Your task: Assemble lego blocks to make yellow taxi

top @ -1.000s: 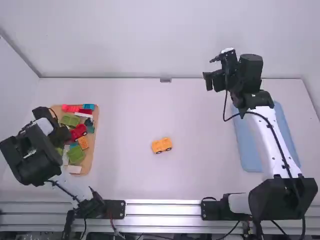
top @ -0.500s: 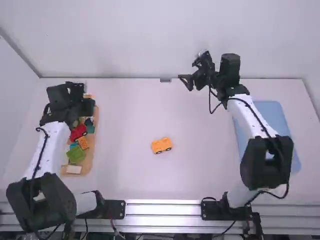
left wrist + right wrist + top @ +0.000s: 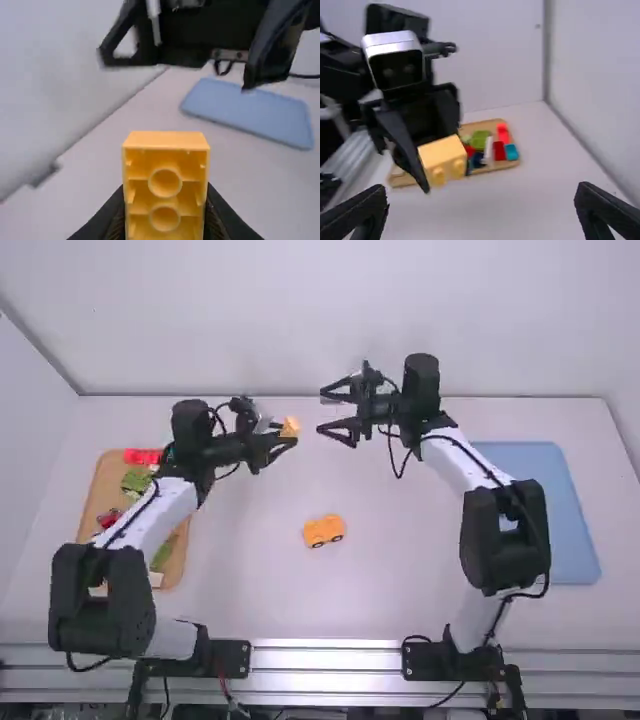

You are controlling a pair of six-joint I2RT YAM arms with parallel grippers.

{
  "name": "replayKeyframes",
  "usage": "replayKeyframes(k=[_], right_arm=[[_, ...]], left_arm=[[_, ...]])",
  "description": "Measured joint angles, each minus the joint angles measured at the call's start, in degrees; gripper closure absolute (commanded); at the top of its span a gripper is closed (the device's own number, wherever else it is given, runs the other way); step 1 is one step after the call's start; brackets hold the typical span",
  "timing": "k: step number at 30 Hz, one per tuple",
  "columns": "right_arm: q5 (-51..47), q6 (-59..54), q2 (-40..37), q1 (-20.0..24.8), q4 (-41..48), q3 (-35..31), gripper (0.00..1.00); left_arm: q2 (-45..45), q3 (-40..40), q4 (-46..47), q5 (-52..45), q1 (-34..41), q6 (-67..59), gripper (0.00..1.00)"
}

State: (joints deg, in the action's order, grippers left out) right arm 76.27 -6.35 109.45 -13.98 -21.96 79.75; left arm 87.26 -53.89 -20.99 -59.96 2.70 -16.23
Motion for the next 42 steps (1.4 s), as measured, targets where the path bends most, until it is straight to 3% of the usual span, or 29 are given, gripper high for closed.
replayKeyframes(k=[12, 21, 26, 37, 42], right_arm=[[8.1, -0.2, 0.3, -1.2, -0.2, 0.0, 0.35], [10.8, -3.0, 0.3, -1.9, -3.6, 0.0, 0.55], [10.7, -1.8, 0.3, -2.4, -5.9, 0.0, 0.61], [10.8, -1.3, 0.3, -2.4, -6.0, 0.0, 0.61], [10.8, -1.0, 0.3, -2.4, -6.0, 0.0, 0.73]], left_arm=[[4.0, 0.1, -15.6, -3.9, 4.2, 10.6, 0.84], [4.0, 0.1, -16.8, -3.9, 4.2, 13.5, 0.84], [4.0, 0.1, -17.0, -5.0, 4.2, 13.5, 0.86], [4.0, 0.1, -19.1, -5.2, 4.2, 14.4, 0.86], [4.0, 0.1, -19.6, -6.0, 4.2, 15.0, 0.84]])
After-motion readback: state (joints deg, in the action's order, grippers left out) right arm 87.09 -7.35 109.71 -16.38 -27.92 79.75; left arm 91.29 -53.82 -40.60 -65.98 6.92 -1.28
